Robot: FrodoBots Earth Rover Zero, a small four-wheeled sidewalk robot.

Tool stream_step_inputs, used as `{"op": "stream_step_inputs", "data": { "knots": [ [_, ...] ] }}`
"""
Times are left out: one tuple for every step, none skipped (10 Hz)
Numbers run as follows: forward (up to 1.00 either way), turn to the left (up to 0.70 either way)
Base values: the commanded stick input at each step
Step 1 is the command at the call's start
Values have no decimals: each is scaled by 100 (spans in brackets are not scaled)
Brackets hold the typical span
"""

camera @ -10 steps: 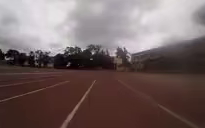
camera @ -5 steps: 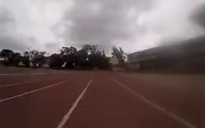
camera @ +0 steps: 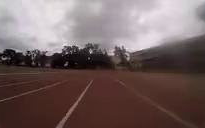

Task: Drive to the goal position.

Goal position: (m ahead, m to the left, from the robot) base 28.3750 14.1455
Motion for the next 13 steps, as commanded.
{"op": "stream_step_inputs", "data": {
  "knots": [
    [100, -30],
    [100, -8],
    [100, 0],
    [100, 0],
    [100, 0],
    [100, 0],
    [100, 0],
    [100, -25],
    [100, -39],
    [100, -14],
    [100, 0],
    [100, 0],
    [100, 0]
  ]
}}
